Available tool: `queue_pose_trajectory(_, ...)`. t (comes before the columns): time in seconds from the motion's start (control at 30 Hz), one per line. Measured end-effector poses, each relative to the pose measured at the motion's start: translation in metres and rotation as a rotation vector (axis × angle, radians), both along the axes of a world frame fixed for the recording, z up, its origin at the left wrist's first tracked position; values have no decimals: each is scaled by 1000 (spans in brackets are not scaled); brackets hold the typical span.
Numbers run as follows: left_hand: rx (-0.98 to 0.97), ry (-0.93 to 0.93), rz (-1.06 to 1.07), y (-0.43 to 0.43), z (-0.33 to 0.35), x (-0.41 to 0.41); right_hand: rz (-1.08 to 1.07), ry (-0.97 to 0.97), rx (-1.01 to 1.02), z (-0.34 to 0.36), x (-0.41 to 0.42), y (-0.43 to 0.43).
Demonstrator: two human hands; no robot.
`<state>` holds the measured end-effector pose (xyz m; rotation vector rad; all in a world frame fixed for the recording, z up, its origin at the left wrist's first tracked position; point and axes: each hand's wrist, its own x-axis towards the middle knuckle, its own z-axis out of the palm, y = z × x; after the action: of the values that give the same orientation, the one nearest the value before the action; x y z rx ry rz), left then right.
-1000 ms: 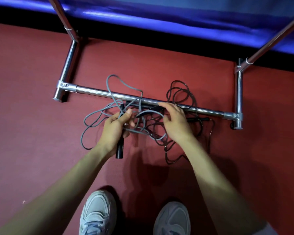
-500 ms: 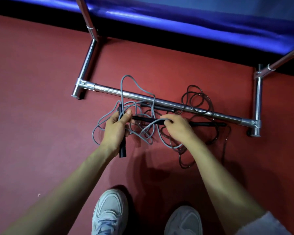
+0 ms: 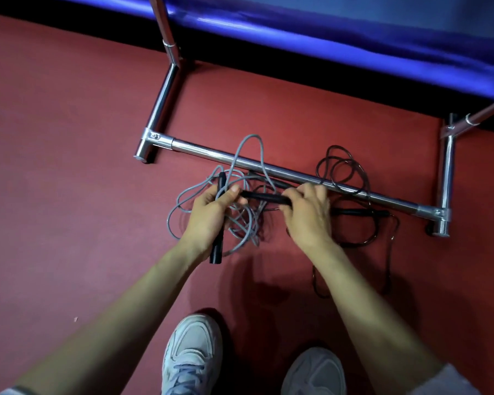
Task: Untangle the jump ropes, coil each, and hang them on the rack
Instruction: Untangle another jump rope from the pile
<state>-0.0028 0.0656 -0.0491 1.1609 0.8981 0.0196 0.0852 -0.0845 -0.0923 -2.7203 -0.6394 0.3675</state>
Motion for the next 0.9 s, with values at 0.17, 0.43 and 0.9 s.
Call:
queue_pose_trajectory(0.17, 83, -37, -14, -4, 13, 11, -51, -115, 58, 39, 26, -12)
queue_pose_trajectory(0.43, 217, 14, -98, 19, 83, 19, -2, 267, -162, 118, 18, -23)
queue_pose_trajectory(0.9, 704, -72, -577, -9, 341, -11, -385, 510, 725, 380, -41, -43)
